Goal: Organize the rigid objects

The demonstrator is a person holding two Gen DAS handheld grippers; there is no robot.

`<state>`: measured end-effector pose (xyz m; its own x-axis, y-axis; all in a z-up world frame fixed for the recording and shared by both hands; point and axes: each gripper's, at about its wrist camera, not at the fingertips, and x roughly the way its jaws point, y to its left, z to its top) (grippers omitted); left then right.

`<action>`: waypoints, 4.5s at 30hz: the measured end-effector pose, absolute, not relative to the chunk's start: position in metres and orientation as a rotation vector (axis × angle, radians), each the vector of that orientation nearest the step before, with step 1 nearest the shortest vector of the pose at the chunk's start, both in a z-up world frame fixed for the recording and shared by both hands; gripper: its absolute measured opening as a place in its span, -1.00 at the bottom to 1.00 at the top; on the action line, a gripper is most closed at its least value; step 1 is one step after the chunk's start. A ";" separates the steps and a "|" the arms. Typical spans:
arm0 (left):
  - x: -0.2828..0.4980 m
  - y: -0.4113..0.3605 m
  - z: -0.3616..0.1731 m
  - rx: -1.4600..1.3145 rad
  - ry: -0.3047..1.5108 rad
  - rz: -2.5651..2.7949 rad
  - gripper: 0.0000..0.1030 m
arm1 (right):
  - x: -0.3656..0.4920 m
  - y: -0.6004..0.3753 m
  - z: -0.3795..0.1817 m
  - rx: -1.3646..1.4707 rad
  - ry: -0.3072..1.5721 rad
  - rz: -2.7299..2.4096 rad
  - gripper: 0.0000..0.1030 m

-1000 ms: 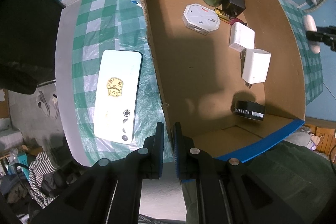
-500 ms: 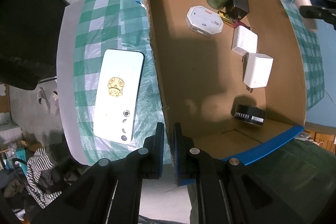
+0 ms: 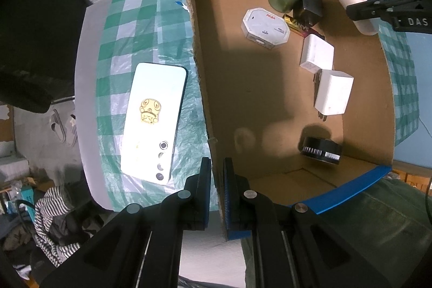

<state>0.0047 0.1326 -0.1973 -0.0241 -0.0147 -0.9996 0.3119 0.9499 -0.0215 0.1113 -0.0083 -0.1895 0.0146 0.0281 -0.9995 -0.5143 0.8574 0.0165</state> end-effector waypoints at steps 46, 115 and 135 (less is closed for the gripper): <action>0.037 0.095 -0.081 0.185 1.213 -0.109 0.59 | 0.053 -0.149 -0.069 0.092 1.177 0.037 0.36; -0.001 0.019 -0.010 0.204 1.034 -0.108 0.89 | -0.001 -0.207 -0.010 0.093 0.980 -0.089 0.36; 0.007 0.010 -0.008 0.227 1.016 -0.117 0.97 | 0.006 -0.207 -0.007 0.078 0.991 -0.080 0.36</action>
